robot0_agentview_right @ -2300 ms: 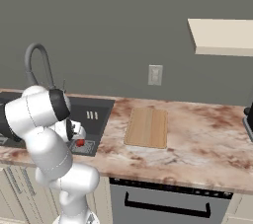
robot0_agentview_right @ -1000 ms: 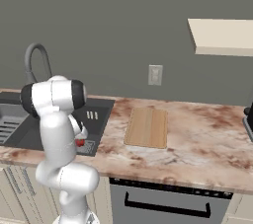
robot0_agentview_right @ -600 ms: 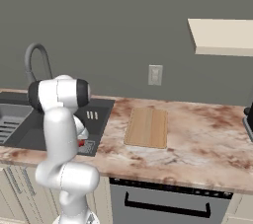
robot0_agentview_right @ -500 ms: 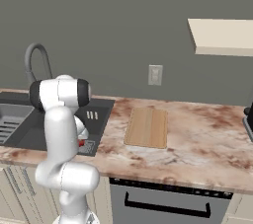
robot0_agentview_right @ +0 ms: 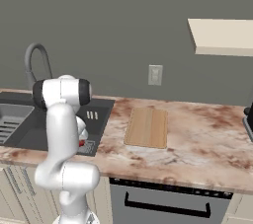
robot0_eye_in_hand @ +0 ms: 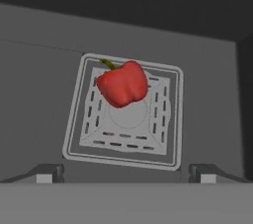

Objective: Turn on the sink faucet. Then move the bell pepper from the counter to the sink. Turn off the sink. Move the vegetable from the sink to the pot next to the stove. Finally move the pot to the front left burner.

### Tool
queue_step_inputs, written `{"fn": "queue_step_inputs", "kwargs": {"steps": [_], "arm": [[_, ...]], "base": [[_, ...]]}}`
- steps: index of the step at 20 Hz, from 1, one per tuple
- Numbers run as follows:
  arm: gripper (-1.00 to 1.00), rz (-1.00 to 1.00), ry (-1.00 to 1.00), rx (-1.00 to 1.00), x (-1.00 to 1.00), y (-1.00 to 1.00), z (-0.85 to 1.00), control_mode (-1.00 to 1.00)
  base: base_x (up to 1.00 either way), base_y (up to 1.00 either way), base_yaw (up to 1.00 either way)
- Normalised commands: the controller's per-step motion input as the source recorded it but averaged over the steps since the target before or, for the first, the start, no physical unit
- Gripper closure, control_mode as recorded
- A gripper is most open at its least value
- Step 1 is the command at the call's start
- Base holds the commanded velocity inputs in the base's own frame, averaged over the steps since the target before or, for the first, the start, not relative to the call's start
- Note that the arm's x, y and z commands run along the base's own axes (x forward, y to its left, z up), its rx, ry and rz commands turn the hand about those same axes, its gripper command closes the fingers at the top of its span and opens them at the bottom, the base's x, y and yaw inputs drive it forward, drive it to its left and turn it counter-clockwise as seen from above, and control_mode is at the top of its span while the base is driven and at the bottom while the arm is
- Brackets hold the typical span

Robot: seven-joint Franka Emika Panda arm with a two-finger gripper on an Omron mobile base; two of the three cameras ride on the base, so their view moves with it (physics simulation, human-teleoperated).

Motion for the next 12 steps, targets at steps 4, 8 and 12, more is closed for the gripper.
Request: {"fn": "queue_step_inputs", "kwargs": {"steps": [4, 8, 12], "arm": [[-1.0, 0.0, 0.0, 0.0, 0.09, 0.0, -0.02, -1.0], [-1.0, 0.0, 0.0, 0.0, 0.18, 0.0, -0.01, -1.0], [-1.0, 0.0, 0.0, 0.0, 0.21, 0.0, 0.0, -1.0]], "base": [[0.0, 0.0, 0.0], [0.0, 0.0, 0.0], [0.0, 0.0, 0.0]]}}
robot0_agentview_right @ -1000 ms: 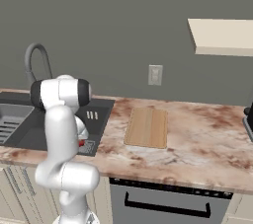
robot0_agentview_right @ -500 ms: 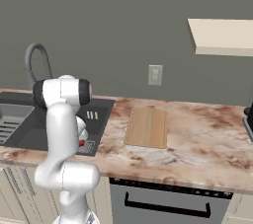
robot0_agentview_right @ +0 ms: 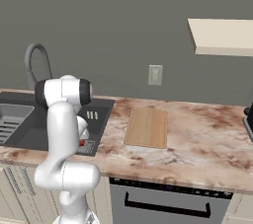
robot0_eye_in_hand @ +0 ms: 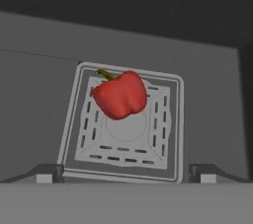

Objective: Turn on the sink faucet. Then move the bell pepper from the counter to the sink. Turn off the sink. Move the vegetable from the sink to the pot next to the stove. Finally move the pot to the front left burner.

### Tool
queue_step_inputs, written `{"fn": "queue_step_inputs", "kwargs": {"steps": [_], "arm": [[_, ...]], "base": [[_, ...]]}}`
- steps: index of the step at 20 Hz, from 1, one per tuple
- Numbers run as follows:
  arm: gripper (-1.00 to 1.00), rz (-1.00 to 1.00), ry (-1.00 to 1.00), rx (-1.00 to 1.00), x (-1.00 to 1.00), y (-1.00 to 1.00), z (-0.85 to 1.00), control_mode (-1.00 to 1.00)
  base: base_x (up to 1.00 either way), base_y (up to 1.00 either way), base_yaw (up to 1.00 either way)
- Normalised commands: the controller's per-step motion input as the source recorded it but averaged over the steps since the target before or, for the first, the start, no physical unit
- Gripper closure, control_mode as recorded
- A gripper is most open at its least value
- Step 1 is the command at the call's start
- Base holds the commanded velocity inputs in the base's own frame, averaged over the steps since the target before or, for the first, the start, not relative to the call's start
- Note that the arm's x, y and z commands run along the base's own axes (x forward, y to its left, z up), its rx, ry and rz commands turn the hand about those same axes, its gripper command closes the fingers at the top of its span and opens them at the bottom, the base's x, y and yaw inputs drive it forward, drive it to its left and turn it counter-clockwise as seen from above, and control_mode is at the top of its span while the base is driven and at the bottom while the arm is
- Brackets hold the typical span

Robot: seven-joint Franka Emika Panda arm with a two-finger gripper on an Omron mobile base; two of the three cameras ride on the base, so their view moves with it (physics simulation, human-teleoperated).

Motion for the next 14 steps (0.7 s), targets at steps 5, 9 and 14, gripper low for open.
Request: {"fn": "queue_step_inputs", "kwargs": {"steps": [5, 9, 14], "arm": [[-1.0, 0.0, 0.01, 0.0, 0.19, 0.01, -0.02, -1.0], [-1.0, 0.0, 0.03, 0.0, 0.18, 0.03, -0.04, -1.0], [-1.0, 0.0, 0.06, 0.0, 0.22, 0.04, -0.06, -1.0]], "base": [[0.0, 0.0, 0.0], [0.0, 0.0, 0.0], [0.0, 0.0, 0.0]]}}
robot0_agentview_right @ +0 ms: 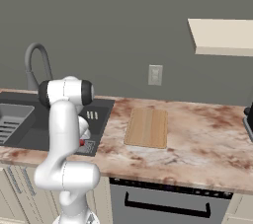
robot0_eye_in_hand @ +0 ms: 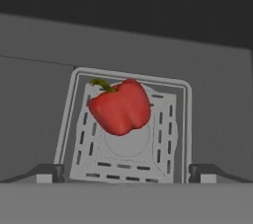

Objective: Turn on the sink faucet. Then move the bell pepper from the counter to the sink. Turn off the sink. Move the vegetable from the sink to the pot next to the stove. Finally move the pot to the front left burner.

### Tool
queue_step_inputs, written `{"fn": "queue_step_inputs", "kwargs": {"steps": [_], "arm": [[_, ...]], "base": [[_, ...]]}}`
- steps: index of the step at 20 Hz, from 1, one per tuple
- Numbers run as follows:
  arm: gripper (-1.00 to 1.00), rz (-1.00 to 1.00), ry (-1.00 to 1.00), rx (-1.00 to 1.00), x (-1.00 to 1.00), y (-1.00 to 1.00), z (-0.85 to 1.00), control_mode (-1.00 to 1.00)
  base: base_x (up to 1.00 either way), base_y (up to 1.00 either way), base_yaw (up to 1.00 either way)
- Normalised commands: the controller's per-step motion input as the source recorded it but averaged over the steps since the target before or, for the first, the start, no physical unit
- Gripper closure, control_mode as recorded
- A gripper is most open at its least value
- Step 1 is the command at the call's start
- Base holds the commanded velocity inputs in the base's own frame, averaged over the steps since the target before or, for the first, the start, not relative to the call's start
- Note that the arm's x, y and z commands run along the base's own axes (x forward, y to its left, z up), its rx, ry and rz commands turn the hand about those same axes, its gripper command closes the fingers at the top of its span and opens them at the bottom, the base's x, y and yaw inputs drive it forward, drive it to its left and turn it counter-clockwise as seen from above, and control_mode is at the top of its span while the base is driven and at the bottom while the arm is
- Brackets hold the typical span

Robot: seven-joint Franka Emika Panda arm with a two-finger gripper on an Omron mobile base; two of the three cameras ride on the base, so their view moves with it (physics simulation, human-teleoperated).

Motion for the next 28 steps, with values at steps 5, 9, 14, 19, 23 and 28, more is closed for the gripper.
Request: {"fn": "queue_step_inputs", "kwargs": {"steps": [5, 9, 14, 19, 23, 28], "arm": [[-1.0, 0.0, 0.06, 0.0, 0.25, 0.02, -0.06, -1.0], [-1.0, 0.0, 0.06, -0.01, 0.26, 0.05, -0.08, -1.0], [-1.0, 0.0, 0.05, -0.01, 0.24, 0.07, -0.06, -1.0], [-1.0, 0.0, 0.05, -0.01, 0.19, 0.09, -0.09, -1.0], [-1.0, 0.0, 0.03, 0.0, 0.02, 0.01, -0.09, -1.0], [-1.0, 0.0, 0.01, 0.0, 0.0, 0.0, -0.07, -1.0]], "base": [[0.0, 0.0, 0.0], [0.0, 0.0, 0.0], [0.0, 0.0, 0.0], [0.0, 0.0, 0.0], [0.0, 0.0, 0.0], [0.0, 0.0, 0.0]]}}
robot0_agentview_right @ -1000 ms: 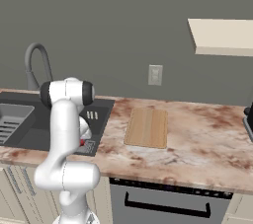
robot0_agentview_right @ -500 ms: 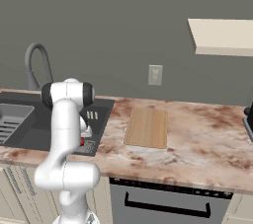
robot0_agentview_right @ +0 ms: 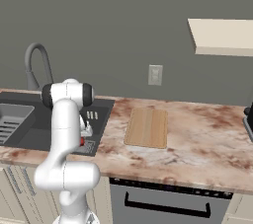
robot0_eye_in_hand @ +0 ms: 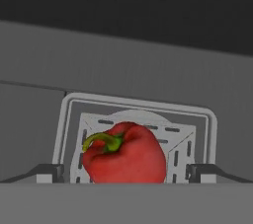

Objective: Turn on the sink faucet. Then move the bell pepper from the counter to the sink. Turn off the sink. Move the vegetable from the sink to the pot next to the stove. Finally move the pot to the front left burner.

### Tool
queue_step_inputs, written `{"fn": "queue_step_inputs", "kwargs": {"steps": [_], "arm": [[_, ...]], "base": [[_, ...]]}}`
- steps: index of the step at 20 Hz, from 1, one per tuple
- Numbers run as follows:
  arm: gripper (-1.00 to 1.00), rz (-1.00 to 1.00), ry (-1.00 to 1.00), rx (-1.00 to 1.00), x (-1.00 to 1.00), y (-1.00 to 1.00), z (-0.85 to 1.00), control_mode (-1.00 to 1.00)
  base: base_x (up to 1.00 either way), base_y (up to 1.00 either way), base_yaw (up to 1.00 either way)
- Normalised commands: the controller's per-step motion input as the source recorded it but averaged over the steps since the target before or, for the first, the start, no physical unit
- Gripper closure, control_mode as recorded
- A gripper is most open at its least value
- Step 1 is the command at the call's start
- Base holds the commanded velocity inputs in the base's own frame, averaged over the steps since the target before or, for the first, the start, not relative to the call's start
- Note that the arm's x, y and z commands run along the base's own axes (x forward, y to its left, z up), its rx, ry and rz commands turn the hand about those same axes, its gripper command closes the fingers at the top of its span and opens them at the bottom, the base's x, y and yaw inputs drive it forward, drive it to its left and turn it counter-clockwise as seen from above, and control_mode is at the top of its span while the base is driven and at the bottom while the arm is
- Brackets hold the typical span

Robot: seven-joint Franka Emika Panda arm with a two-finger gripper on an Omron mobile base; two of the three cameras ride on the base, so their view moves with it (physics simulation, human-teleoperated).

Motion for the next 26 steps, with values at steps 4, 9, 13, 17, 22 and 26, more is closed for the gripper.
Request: {"fn": "queue_step_inputs", "kwargs": {"steps": [4, 9, 13, 17, 22, 26], "arm": [[-1.0, 0.0, 0.0, 0.0, 0.0, 0.0, -0.07, -1.0], [-1.0, 0.0, 0.0, 0.0, 0.0, 0.0, -0.11, -1.0], [-1.0, 0.0, 0.0, 0.0, 0.0, 0.02, -0.1, -1.0], [-1.0, 0.0, 0.0, 0.0, 0.0, 0.04, -0.09, -1.0], [-1.0, 0.0, 0.0, 0.0, 0.0, 0.04, -0.09, -1.0], [-1.0, 0.0, 0.0, 0.0, 0.0, 0.02, -0.1, -1.0]], "base": [[0.0, 0.0, 0.0], [0.0, 0.0, 0.0], [0.0, 0.0, 0.0], [0.0, 0.0, 0.0], [0.0, 0.0, 0.0], [0.0, 0.0, 0.0]]}}
